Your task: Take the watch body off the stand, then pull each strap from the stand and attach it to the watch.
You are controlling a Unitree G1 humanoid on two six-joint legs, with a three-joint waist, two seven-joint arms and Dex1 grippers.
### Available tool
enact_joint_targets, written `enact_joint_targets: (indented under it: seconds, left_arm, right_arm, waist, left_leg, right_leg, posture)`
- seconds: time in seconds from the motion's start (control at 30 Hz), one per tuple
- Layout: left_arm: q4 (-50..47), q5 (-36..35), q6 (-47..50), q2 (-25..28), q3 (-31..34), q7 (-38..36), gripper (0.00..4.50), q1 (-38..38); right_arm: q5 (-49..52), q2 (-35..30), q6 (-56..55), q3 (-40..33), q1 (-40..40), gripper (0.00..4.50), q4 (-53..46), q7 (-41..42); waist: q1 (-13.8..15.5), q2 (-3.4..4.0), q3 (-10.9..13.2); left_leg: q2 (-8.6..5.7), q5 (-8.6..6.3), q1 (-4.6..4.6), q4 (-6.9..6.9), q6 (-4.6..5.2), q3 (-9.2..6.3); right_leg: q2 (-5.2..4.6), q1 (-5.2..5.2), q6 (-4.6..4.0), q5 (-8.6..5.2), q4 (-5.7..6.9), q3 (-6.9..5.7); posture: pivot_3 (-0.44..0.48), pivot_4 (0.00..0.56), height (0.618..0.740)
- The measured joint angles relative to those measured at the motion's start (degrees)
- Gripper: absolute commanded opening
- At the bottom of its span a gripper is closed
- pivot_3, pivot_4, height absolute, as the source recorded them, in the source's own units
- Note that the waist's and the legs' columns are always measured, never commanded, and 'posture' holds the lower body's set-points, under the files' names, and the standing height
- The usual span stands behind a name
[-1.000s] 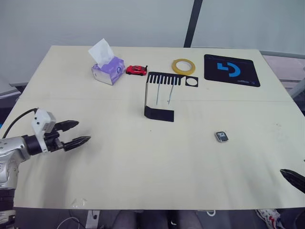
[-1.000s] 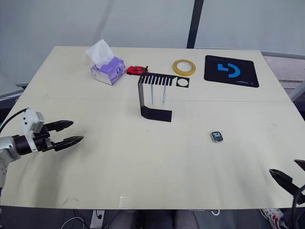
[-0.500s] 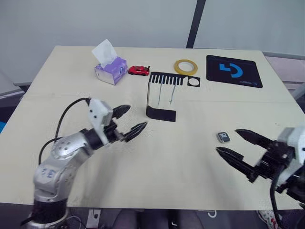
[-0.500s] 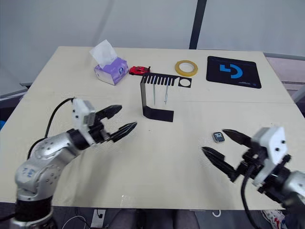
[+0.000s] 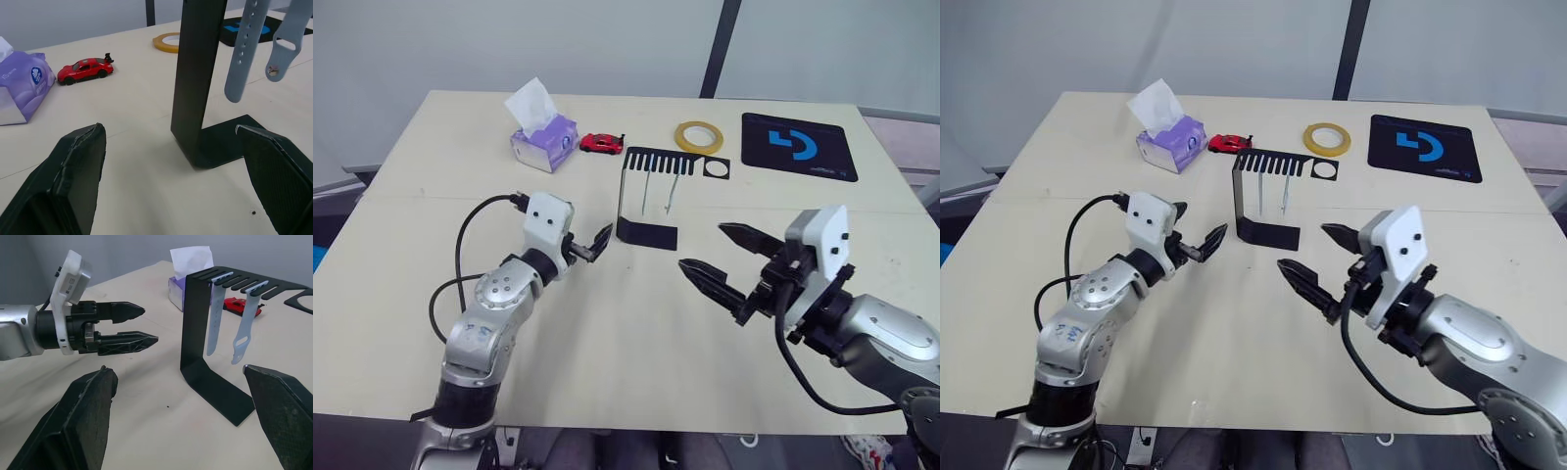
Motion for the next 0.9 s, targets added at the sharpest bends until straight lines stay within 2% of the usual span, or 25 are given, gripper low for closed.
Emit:
enact_joint_targets:
  seconds: [0.33, 0.9]
  left_arm:
    - [8.4, 6.1, -6.1, -4.0, -2.5, 1.1, 4.5, -4.2]
    - [22.1, 11.0, -12.9, -9.0, -2.8, 2.7, 4.5, -11.2]
  right_arm:
    - [-2.5, 1.5, 0.8, 5.0, -3.6, 4.43, 1.3, -2.5]
    - [-6.0, 2.4, 0.8, 5.2, -3.6, 4.43, 1.3, -2.5]
  waist:
    - [0.3, 0.0, 0.0]
    - [0.3, -0.02, 0.0]
  left_leg:
    - [-0.02, 0.02, -0.04, 0.0, 0.05, -0.02]
    - [-0.02, 0.04, -0.1, 0.0, 0.1, -0.05]
  right_leg:
    - [-0.22, -0.01, 0.01, 0.0, 0.0, -0.15]
    - [-0.26, -0.02, 0.03, 0.02, -0.02, -0.73]
  posture:
    - [0.0, 0.15, 0.738]
    - [0.0, 0.15, 0.738]
